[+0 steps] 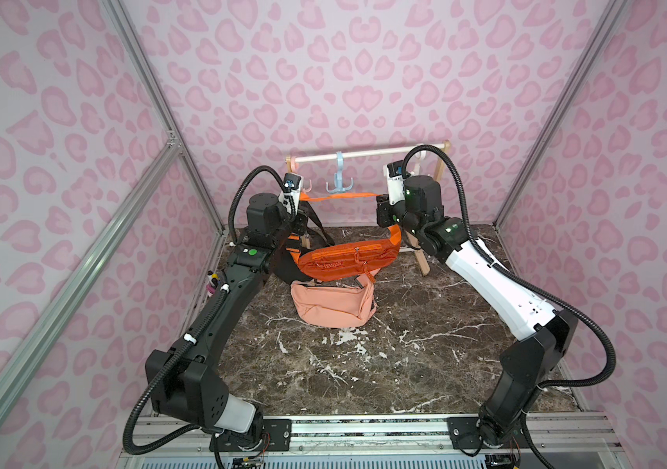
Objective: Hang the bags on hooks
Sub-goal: Hang the bag on the hook.
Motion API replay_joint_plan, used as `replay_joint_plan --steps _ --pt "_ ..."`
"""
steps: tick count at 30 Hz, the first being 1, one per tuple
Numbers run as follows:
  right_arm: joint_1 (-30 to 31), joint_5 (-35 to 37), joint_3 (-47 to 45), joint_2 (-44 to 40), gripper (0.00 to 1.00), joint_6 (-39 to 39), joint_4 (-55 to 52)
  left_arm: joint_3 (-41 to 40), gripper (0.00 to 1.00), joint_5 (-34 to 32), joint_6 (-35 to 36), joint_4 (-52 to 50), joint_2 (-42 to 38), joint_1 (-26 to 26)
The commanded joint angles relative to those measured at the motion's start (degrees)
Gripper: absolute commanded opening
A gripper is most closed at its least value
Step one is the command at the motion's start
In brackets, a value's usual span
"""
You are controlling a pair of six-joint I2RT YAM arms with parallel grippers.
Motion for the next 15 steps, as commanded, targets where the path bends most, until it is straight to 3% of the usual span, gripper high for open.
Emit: replay_joint_plan --steps 1,15 --pt "-0.75 3.41 2.66 2.61 0.00 0.07 -0.84 3.45 0.03 -4.59 -2.61 -1.39 2.20 1.08" --pt "-3.27 1.43 12.26 12.00 0.00 1.41 -2.55 9.25 0.03 -6.27 -2.98 -3.23 9.18 1.30"
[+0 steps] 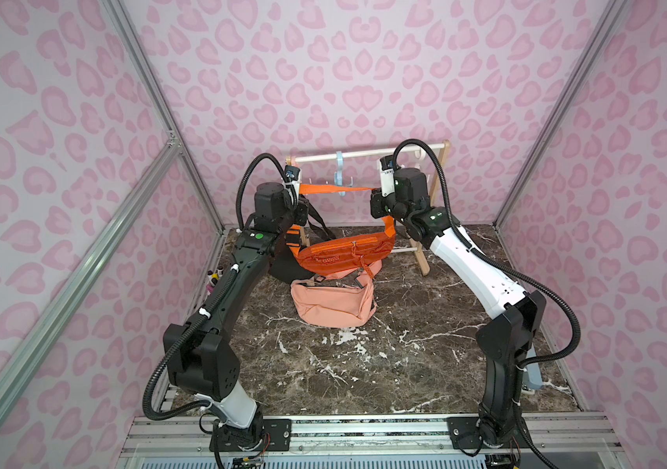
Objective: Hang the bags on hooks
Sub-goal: Hang the bag on the hook.
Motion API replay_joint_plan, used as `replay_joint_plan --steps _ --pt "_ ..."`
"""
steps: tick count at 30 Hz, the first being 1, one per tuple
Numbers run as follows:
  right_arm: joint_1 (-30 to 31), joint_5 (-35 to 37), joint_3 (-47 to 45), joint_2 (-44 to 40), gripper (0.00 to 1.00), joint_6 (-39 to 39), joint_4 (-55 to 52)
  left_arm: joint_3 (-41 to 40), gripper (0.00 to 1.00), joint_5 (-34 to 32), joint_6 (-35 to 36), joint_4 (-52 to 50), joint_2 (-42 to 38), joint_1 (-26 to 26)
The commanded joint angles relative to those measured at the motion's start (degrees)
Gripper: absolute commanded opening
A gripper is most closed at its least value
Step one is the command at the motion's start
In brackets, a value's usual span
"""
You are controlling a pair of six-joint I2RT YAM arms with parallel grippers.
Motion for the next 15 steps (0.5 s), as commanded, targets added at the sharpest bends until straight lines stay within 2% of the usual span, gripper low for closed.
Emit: replay_joint_plan --steps 1,4,9,15 --pt "-1.21 1.83 1.38 1.46 0.00 1.43 -1.05 1.52 0.03 -3.69 -0.52 0.11 1.02 0.49" --pt "-2.09 1.01 2.75 2.44 0.00 1.90 -0.76 3.04 0.03 -3.66 -0.60 -0.39 2.01 0.72" --pt "-2.94 -0.58 10.14 7.14 0.00 1.60 -4.83 8.73 0.03 -1.36 -1.59 -5.47 5.49 1.25" --pt "-3.71 -2.41 14.80 10.37 0.00 2.17 -5.68 10.36 0.03 -1.49 -3.06 -5.46 6.77 1.32"
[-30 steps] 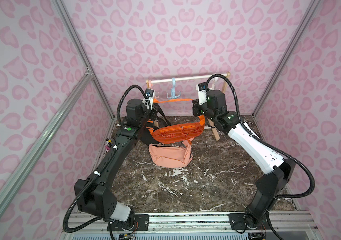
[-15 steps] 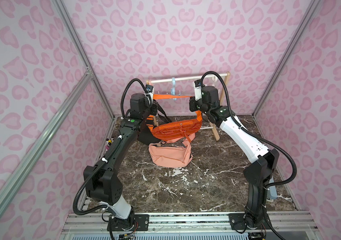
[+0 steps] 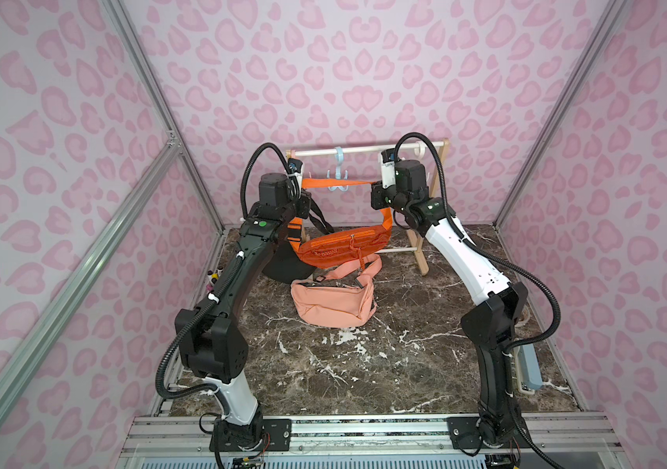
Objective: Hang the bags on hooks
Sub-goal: Hang the bag on the hook.
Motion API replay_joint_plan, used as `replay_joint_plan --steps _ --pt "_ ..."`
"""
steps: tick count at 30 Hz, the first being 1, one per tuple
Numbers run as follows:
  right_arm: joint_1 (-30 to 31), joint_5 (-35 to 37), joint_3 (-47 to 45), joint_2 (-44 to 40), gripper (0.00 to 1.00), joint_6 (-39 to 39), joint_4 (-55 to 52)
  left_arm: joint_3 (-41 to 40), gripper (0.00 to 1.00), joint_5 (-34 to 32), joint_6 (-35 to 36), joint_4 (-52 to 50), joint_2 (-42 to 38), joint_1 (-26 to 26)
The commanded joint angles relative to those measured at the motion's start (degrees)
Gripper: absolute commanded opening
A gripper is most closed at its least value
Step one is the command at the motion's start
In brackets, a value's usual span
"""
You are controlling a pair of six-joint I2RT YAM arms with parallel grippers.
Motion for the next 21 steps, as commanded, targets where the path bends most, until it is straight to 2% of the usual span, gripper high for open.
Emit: replay_joint_plan --steps 1,7,21 --pt "-0.86 2.37 2.19 1.45 0.00 1.12 -1.22 1.49 0.03 -3.29 -1.75 -0.09 0.53 0.59" --pt "-2.04 0.98 10.12 7.24 0.00 2.24 -4.00 3.08 0.03 -4.72 -2.66 -1.55 2.13 0.64" --pt "-2.72 -2.44 10.91 11.37 0.00 4.65 -3.30 4.59 0.08 -5.78 -4.56 -5.15 4.47 0.62"
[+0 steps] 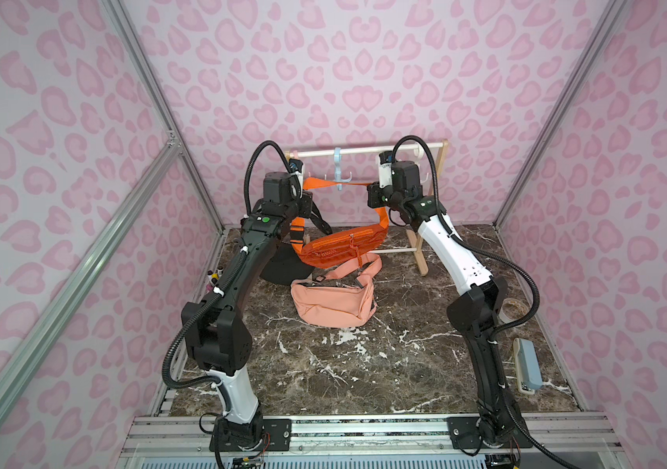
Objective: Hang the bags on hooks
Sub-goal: Hang the bag on the hook.
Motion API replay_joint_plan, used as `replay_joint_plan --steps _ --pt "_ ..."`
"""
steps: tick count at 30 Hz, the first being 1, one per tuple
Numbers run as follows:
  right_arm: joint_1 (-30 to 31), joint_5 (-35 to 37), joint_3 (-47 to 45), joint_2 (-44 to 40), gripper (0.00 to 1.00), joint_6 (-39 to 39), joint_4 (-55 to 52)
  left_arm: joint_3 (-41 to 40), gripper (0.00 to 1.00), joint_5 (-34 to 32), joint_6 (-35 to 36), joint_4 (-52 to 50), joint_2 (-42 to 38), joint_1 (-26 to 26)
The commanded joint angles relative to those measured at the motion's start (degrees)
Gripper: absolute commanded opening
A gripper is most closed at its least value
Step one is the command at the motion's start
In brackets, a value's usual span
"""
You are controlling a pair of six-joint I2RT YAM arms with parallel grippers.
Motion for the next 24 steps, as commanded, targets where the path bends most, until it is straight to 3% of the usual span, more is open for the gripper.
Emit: replay_joint_plan --steps 1,7,11,15,18,22,24 --pt "-0.60 2.79 -0.62 0.79 0.00 1.57 -0.96 1.04 0.09 -5.17 -1.54 -2.55 1.17 0.66" --pt "-0.21 1.55 -3.45 -0.48 0.00 2.13 -0.79 2.38 0.20 -3.13 -2.71 -8.06 2.26 0.60" --pt "0.33 0.91 -7.24 -2.31 0.30 2.35 0.44 0.76 0.35 -0.33 -4.11 -9.80 1.46 0.63" --pt "1.44 1.16 -12.68 -7.45 0.49 1.66 3.79 -3.64 0.62 2.39 -5.74 -6.61 -2.27 0.63" --pt "1.97 2.13 -17.01 -11.57 0.56 1.60 6.50 -7.37 0.76 3.50 -6.77 -2.48 -6.05 0.66" --pt "2.79 1.48 -21.06 -15.70 0.59 1.33 7.39 -10.36 0.98 6.14 -7.65 0.61 -9.96 0.64" --pt "3.76 2.05 -24.96 -18.63 0.59 0.56 8.66 -12.45 0.97 8.11 -8.61 2.95 -12.25 0.62"
